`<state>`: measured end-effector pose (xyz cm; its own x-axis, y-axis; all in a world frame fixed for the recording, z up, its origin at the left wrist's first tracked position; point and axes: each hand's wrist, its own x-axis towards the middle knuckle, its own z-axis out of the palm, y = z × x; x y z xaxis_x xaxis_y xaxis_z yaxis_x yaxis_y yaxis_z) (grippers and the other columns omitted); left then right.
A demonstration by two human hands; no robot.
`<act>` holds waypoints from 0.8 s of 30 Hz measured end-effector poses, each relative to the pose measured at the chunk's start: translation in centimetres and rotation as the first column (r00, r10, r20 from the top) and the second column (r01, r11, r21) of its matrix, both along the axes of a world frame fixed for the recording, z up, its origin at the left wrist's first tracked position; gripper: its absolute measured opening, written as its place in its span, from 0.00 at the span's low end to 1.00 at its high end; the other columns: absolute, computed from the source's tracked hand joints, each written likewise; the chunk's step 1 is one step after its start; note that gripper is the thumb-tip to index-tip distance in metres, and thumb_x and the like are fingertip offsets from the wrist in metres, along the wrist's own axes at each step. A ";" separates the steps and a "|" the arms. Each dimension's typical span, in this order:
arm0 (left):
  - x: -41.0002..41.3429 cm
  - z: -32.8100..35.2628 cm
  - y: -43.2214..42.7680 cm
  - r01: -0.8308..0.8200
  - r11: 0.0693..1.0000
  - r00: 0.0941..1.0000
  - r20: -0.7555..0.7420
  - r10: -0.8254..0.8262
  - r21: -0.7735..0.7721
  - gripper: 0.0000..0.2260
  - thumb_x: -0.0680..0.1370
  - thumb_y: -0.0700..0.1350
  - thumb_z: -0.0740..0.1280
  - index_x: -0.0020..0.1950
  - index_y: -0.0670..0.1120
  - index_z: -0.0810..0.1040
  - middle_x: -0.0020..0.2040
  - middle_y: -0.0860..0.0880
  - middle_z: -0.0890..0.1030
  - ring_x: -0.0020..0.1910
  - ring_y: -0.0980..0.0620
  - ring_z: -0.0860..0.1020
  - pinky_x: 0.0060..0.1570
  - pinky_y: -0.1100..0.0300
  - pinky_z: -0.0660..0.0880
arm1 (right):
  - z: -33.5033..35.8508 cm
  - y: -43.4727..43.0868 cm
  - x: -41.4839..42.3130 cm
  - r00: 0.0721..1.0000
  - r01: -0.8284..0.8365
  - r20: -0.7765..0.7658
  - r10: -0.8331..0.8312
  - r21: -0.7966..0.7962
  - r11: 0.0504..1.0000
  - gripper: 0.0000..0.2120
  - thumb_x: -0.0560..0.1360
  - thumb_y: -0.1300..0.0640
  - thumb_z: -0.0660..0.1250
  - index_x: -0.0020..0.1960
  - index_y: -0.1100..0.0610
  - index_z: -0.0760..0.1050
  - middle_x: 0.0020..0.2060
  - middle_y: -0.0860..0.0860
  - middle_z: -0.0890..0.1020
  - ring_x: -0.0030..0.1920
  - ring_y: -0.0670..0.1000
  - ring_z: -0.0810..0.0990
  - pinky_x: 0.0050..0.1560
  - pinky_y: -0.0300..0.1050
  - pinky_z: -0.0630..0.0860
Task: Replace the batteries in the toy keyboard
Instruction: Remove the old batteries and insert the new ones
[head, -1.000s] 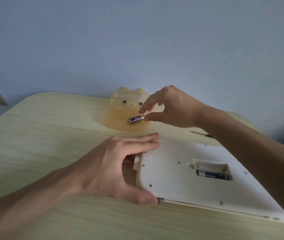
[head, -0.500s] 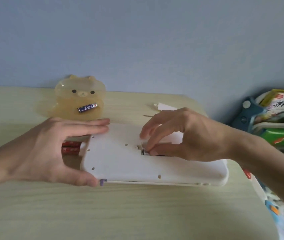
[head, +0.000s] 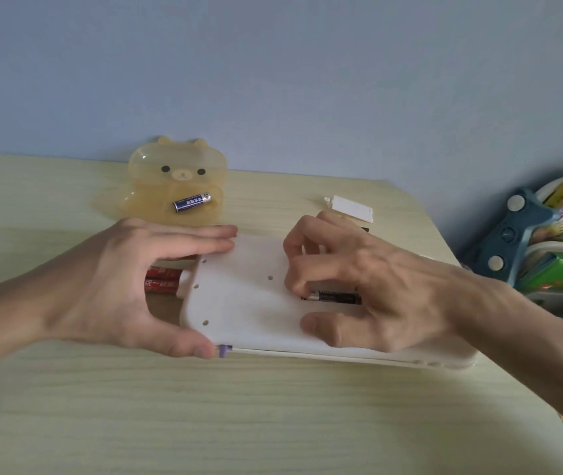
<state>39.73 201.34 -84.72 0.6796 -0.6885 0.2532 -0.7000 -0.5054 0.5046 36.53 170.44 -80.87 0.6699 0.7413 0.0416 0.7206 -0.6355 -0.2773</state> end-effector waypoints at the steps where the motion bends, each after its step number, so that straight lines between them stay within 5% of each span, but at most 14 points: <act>1: 0.1 0.0 0.0 0.003 1.000 1.000 0.003 -0.003 0.002 0.49 0.57 0.74 0.79 0.74 0.53 0.77 0.77 0.67 0.71 0.74 0.64 0.73 0.71 0.55 0.72 | -0.2 -0.1 -0.1 1.000 0.012 -0.007 -0.012 0.015 1.000 0.11 0.76 0.42 0.68 0.48 0.50 0.76 0.54 0.45 0.70 0.53 0.49 0.69 0.55 0.36 0.65; 7: 0.2 0.1 -0.1 0.009 1.000 1.000 0.005 -0.009 -0.017 0.48 0.57 0.74 0.78 0.73 0.55 0.77 0.76 0.67 0.71 0.72 0.64 0.74 0.70 0.56 0.72 | -0.4 0.2 -0.1 1.000 0.006 -0.008 -0.005 0.066 0.998 0.14 0.74 0.43 0.71 0.46 0.53 0.73 0.51 0.46 0.71 0.51 0.51 0.70 0.51 0.38 0.66; 12: 0.1 0.2 -0.2 0.016 1.000 1.000 0.005 -0.016 -0.024 0.48 0.58 0.75 0.77 0.73 0.55 0.77 0.76 0.68 0.70 0.73 0.65 0.73 0.72 0.61 0.70 | -0.2 -0.4 -0.4 1.000 0.013 -0.019 -0.010 0.201 0.980 0.11 0.72 0.63 0.72 0.47 0.58 0.69 0.43 0.54 0.75 0.44 0.53 0.71 0.42 0.52 0.71; 16: 0.1 0.1 -0.2 0.015 0.999 1.000 -0.013 -0.015 -0.034 0.47 0.58 0.74 0.78 0.73 0.54 0.77 0.76 0.67 0.71 0.73 0.64 0.73 0.71 0.64 0.70 | -0.3 -1.3 -0.6 0.999 0.032 -0.047 -0.020 0.259 0.965 0.11 0.70 0.70 0.69 0.49 0.59 0.75 0.36 0.55 0.79 0.38 0.56 0.75 0.38 0.54 0.74; 24: -0.2 -0.3 -0.1 -0.008 0.996 0.999 -0.037 0.005 -0.086 0.47 0.57 0.70 0.82 0.73 0.55 0.77 0.76 0.66 0.72 0.73 0.62 0.74 0.71 0.61 0.72 | -0.2 -2.0 0.3 0.982 0.175 -0.139 -0.125 0.452 0.875 0.11 0.74 0.67 0.76 0.54 0.57 0.82 0.44 0.39 0.86 0.46 0.47 0.86 0.53 0.48 0.82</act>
<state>39.49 201.24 -85.04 0.6942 -0.6605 0.2861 -0.6768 -0.4636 0.5718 36.79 168.41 -81.02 0.7908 0.5452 0.2782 0.5782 -0.5164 -0.6317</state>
